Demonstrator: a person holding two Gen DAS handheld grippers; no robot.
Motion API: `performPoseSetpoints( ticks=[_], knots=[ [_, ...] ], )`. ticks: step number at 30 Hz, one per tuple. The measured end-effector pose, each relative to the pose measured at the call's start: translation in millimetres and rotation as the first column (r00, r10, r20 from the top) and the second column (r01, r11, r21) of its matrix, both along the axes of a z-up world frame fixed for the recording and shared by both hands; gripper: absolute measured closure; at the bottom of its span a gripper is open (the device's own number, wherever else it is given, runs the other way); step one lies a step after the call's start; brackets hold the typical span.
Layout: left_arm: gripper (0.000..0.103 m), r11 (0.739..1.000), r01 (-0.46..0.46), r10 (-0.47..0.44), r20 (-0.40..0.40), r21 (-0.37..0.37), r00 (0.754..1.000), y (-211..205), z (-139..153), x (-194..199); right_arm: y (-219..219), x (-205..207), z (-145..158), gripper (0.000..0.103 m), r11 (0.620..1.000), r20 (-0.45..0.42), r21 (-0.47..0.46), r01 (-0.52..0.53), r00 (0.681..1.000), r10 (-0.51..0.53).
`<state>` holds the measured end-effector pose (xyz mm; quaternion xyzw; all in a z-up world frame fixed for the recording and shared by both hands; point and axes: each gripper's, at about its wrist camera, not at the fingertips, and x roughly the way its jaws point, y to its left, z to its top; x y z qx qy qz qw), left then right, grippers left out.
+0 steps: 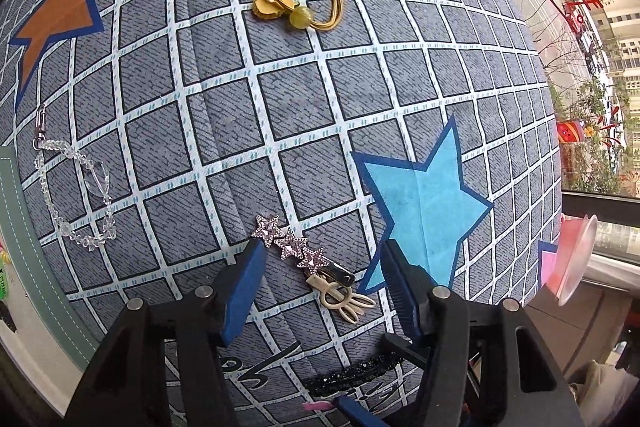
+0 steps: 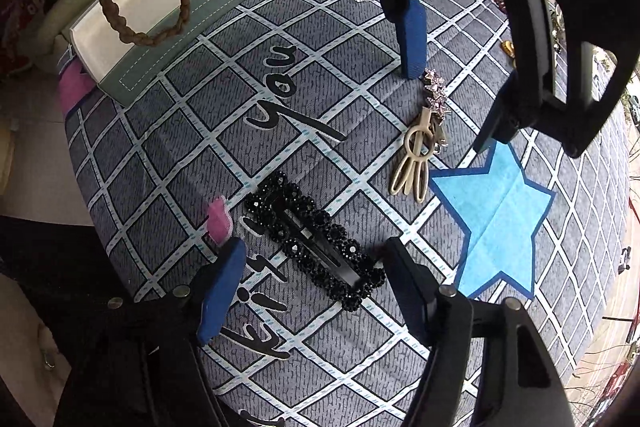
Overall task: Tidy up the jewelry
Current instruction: 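Grasp the black rhinestone hair clip with the right tool while the left tool grasps the star hairpin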
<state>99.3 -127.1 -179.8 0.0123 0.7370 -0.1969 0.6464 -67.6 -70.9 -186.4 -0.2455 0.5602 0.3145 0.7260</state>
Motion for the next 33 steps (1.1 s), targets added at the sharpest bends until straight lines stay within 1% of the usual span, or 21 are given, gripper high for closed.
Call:
performPoseSetpoints(
  ticks=[1, 2, 4, 5, 6, 7, 10, 11, 16, 18, 20, 22, 26, 30, 31, 32, 33],
  knots=[
    [0.037, 1.0, 0.003, -0.003, -0.001, 0.0, 1.0, -5, -2, 0, 3, -2, 0, 0.038, 1.0, 0.002, 0.006, 0.0, 1.0, 0.0],
    [0.039, 1.0, 0.005, -0.005, -0.003, 0.0, 1.0, -8, -2, -1, 5, -10, 1, 0.046, 1.0, 0.006, 0.009, -0.001, 1.0, 0.001],
    [0.049, 1.0, 0.013, -0.013, -0.004, 0.005, 1.0, -13, -3, -3, 9, -12, 3, 0.056, 1.0, 0.006, 0.015, 0.002, 1.0, -0.002],
    [0.051, 1.0, 0.015, -0.015, -0.009, 0.002, 1.0, -14, -3, -4, 4, -13, 4, 0.056, 1.0, 0.008, 0.01, 0.007, 1.0, -0.007],
    [0.058, 1.0, 0.016, -0.016, -0.009, 0.001, 1.0, -17, -4, -6, 5, -14, 4, 0.057, 1.0, 0.009, 0.01, 0.015, 1.0, -0.015],
    [0.064, 1.0, 0.019, -0.019, -0.011, 0.001, 1.0, -19, -5, -7, 14, -28, 6, 0.057, 1.0, 0.011, 0.013, 0.026, 1.0, -0.026],
    [0.067, 1.0, 0.024, -0.024, -0.005, 0.0, 1.0, -24, -6, -14, 7, -33, 6, 0.057, 0.997, 0.006, 0.009, 0.079, 0.997, -0.079],
    [0.072, 1.0, 0.028, -0.028, -0.002, -0.001, 1.0, -25, -6, -17, 4, -34, 6, 0.057, 0.995, 0.002, 0.009, 0.1, 0.995, -0.1],
    [0.072, 0.999, 0.032, -0.032, 0.039, 0.001, 0.999, -26, -3, -22, -13, -39, 5, 0.057, 0.979, -0.034, 0.009, 0.204, 0.979, -0.203],
    [0.082, 1.0, 0.018, -0.018, 0.053, -0.009, 0.998, -27, -1, -22, -22, -39, 6, 0.057, 0.969, -0.057, 0.016, 0.248, 0.967, -0.247],
    [0.09, 1.0, 0.003, -0.002, 0.062, -0.014, 0.998, -24, 3, -21, -31, -33, 7, 0.057, 0.955, -0.083, 0.027, 0.295, 0.953, -0.292],
    [0.09, 1.0, -0.002, 0.003, 0.074, -0.014, 0.997, -23, 5, -20, -39, -26, 7, 0.057, 0.934, -0.118, 0.042, 0.355, 0.93, -0.348],
    [0.09, 1.0, -0.011, 0.011, 0.067, -0.001, 0.998, -15, 3, -21, -57, -15, 3, 0.057, 0.872, -0.186, 0.056, 0.486, 0.863, -0.469],
    [0.089, 0.999, -0.049, 0.047, 0.07, 0.024, 0.996, -8, 4, -23, -68, -7, 0, 0.057, 0.822, -0.22, 0.052, 0.567, 0.809, -0.545],
    [0.087, 0.997, -0.066, 0.064, 0.07, 0.03, 0.995, -5, 5, -23, -72, -5, 0, 0.057, 0.813, -0.225, 0.052, 0.58, 0.8, -0.557],
    [0.067, 0.996, -0.082, 0.08, 0.065, 0.04, 0.995, -3, 5, -23, -78, -2, 0, 0.057, 0.804, -0.23, 0.054, 0.593, 0.79, -0.568],
    [0.022, 0.994, -0.093, 0.09, 0.069, 0.049, 0.994, -2, 6, -24, -79, 0, 0, 0.057, 0.795, -0.235, 0.055, 0.605, 0.781, -0.578]
  ],
)
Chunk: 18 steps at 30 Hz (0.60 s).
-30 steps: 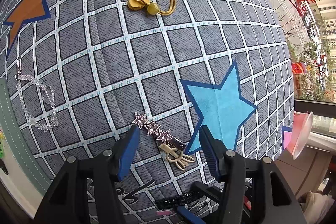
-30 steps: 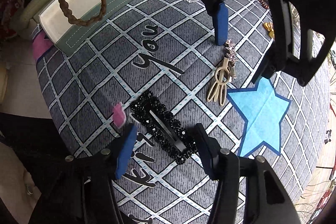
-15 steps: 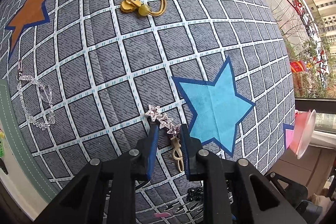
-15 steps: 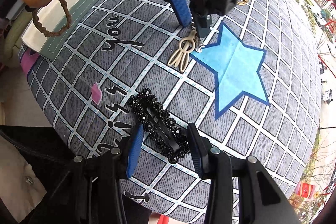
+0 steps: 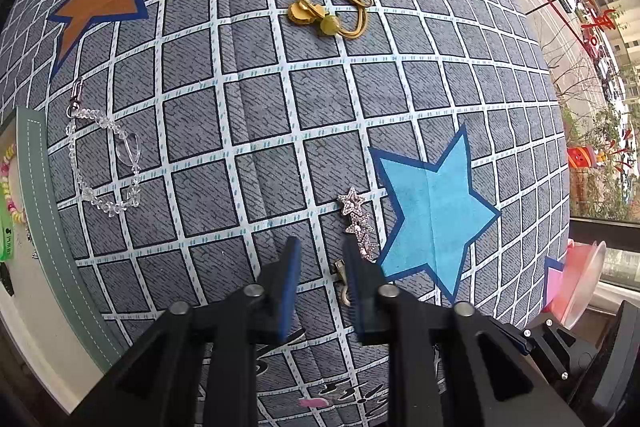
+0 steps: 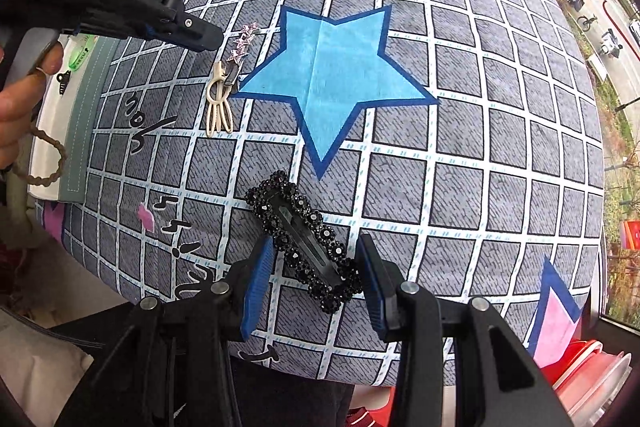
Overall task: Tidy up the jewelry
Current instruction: 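Grasp the black rhinestone hair clip with the right tool while the left tool grasps the star hairpin, then carry the black clip and star hairpin into the white tray while both tools open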
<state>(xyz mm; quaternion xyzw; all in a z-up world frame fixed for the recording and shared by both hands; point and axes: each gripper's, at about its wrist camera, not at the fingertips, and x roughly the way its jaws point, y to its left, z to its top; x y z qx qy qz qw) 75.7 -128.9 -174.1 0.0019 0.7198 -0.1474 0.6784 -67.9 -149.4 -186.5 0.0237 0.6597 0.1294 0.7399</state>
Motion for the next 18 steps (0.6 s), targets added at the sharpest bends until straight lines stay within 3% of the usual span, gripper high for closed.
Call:
performPoseSetpoints(
  ticks=[1, 2, 4, 11, 14, 16, 18],
  knots=[
    [0.002, 1.0, -0.004, 0.004, 0.021, 0.012, 1.0, 3, 3, -1, 0, 1, 0, 0.057, 1.0, -0.003, 0.004, 0.013, 1.0, -0.013],
    [0.0, 0.999, -0.005, 0.003, 0.067, 0.034, 0.998, 3, 9, -3, -16, 11, 2, 0.057, 1.0, -0.006, 0.009, 0.028, 1.0, -0.028],
    [0.0, 0.998, 0.034, -0.04, 0.097, 0.06, 0.994, 5, 14, -5, -21, 13, 4, 0.057, 0.998, -0.01, 0.017, 0.059, 0.998, -0.059],
    [0.0, 0.991, 0.077, -0.085, 0.074, 0.107, 0.994, -23, -6, -9, -73, 10, 7, 0.057, 0.987, -0.035, 0.034, 0.158, 0.987, -0.157],
    [0.018, 0.986, 0.105, -0.11, 0.034, 0.127, 0.993, -36, -20, -9, -96, 0, 9, 0.057, 0.982, -0.04, 0.032, 0.184, 0.982, -0.183],
    [0.022, 0.983, 0.124, -0.131, 0.043, 0.134, 0.991, -40, -21, -11, -109, -5, 11, 0.057, 0.98, -0.041, 0.03, 0.198, 0.98, -0.197],
    [0.039, 0.978, 0.153, -0.163, 0.06, 0.14, 0.985, -51, -20, -15, -132, -13, 14, 0.057, 0.977, -0.04, 0.032, 0.212, 0.977, -0.211]
  ],
)
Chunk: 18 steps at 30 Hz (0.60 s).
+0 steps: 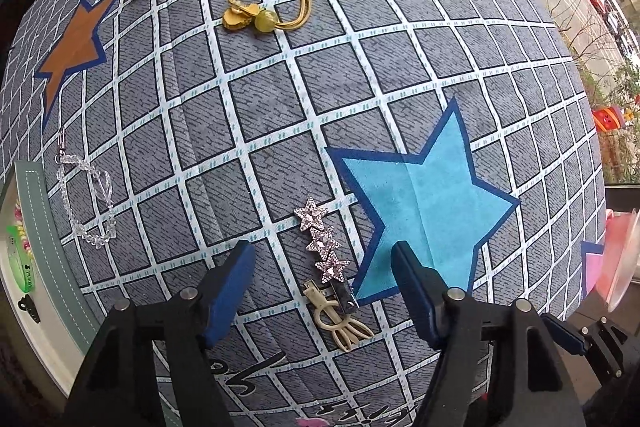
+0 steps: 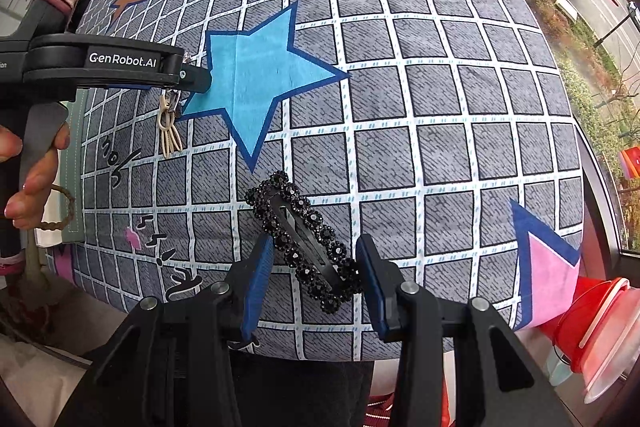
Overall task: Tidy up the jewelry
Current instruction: 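Carry the black clip and star hairpin into the white tray while both tools open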
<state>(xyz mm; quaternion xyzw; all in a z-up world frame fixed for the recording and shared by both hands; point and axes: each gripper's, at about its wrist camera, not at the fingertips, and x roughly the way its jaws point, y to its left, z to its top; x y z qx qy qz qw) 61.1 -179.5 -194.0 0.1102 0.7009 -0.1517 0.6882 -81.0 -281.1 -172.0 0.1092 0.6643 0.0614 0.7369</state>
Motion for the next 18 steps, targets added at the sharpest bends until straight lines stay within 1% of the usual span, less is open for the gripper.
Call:
performPoseSetpoints(
  ticks=[1, 2, 3, 4, 5, 6, 8, 11, 14, 18],
  knots=[
    [0.045, 1.0, 0.015, -0.015, 0.011, 0.007, 1.0, -4, 1, -1, -3, -2, 3, 0.057, 1.0, 0.0, 0.001, 0.006, 1.0, -0.006],
    [0.059, 1.0, 0.026, -0.026, 0.021, 0.007, 0.999, -5, 2, -1, -8, -2, 3, 0.057, 1.0, -0.001, 0.004, 0.013, 1.0, -0.013],
    [0.067, 1.0, 0.029, -0.028, 0.024, -0.006, 0.999, -6, 3, 1, -11, -2, 3, 0.057, 1.0, -0.001, 0.006, 0.019, 1.0, -0.019],
    [0.075, 0.999, 0.021, -0.021, 0.013, -0.03, 1.0, -6, 4, 3, -14, -6, 3, 0.057, 1.0, -0.001, 0.008, 0.025, 1.0, -0.025],
    [0.08, 0.999, 0.005, -0.005, 0.005, -0.054, 1.0, -2, 5, 7, -20, -10, 5, 0.057, 0.999, -0.002, 0.01, 0.031, 1.0, -0.031],
    [0.081, 0.997, -0.009, 0.01, 0.005, -0.075, 1.0, 0, 8, 9, -24, -10, 5, 0.057, 0.999, -0.003, 0.012, 0.037, 0.999, -0.037],
    [0.081, 0.995, -0.025, 0.027, 0.021, -0.097, 0.999, 12, 14, 12, -16, 0, 7, 0.057, 0.999, -0.005, 0.014, 0.046, 0.999, -0.046],
    [0.081, 0.991, -0.043, 0.049, 0.038, -0.129, 0.998, 26, 25, 17, -22, 9, 12, 0.057, 0.998, -0.003, 0.02, 0.058, 0.998, -0.058],
    [0.081, 0.987, -0.061, 0.07, 0.055, -0.151, 0.996, 51, 41, 25, -29, 18, 18, 0.057, 0.997, -0.005, 0.032, 0.074, 0.997, -0.073],
    [0.081, 0.981, -0.08, 0.094, 0.075, -0.176, 0.993, 86, 63, 20, -41, 28, 28, 0.057, 0.994, -0.006, 0.052, 0.093, 0.996, -0.093]
  ],
)
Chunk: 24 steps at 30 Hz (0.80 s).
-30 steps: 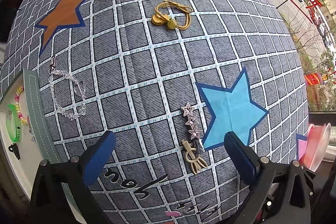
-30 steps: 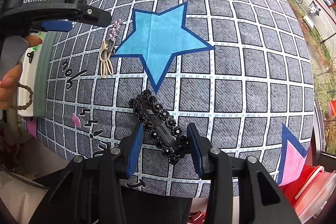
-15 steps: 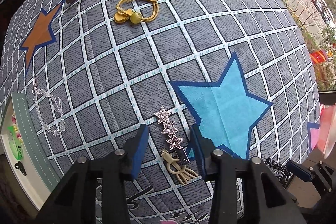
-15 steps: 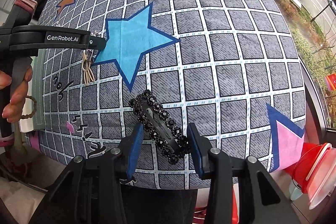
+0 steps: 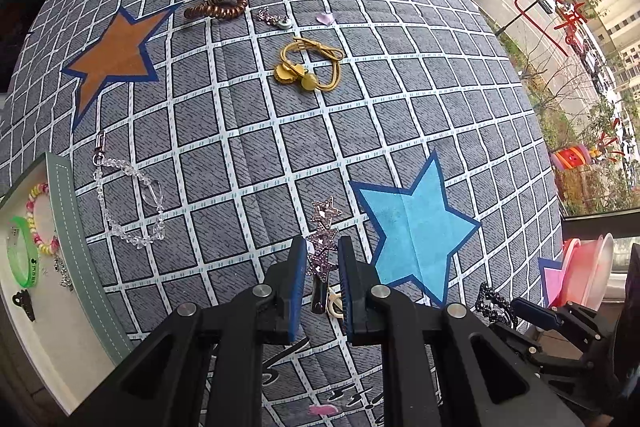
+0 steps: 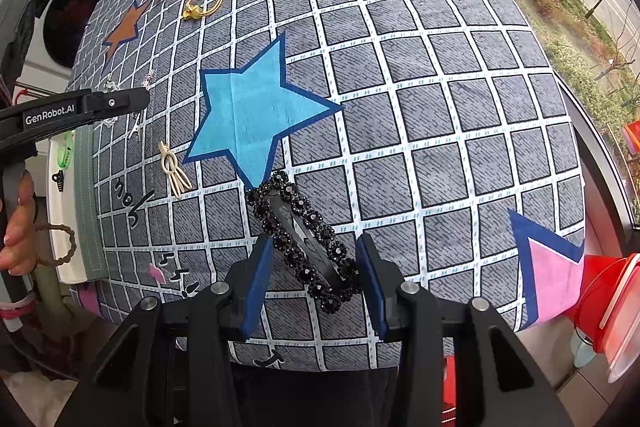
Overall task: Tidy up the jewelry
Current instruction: 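Carry the black clip and star hairpin into the white tray while both tools open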
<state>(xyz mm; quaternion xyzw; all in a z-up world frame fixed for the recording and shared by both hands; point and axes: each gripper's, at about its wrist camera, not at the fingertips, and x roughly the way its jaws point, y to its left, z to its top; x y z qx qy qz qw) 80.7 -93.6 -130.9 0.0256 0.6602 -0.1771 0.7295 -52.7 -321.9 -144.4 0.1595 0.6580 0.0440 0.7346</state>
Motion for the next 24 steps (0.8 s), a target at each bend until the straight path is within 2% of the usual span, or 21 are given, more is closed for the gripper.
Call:
performPoseSetpoints(
  ticks=[5, 10, 14, 24],
  knots=[
    [0.081, 0.999, -0.039, 0.04, 0.015, -0.013, 0.999, 34, 17, -15, 1, 7, 18, 0.057, 1.0, 0.016, 0.006, -0.012, 1.0, 0.012],
    [0.081, 0.995, -0.095, 0.096, 0.028, -0.016, 0.995, 63, 27, -34, 30, 9, 40, 0.057, 0.999, 0.036, 0.008, -0.049, 0.998, 0.049],
    [0.081, 0.988, -0.152, 0.153, 0.043, -0.014, 0.987, 96, 35, -47, 71, 22, 28, 0.057, 0.996, 0.058, 0.009, -0.089, 0.994, 0.089],
    [0.081, 0.953, -0.304, 0.304, 0.065, -0.014, 0.95, 178, 42, -74, 150, 45, 48, 0.057, 0.971, 0.111, 0.004, -0.238, 0.965, 0.236]
  ],
)
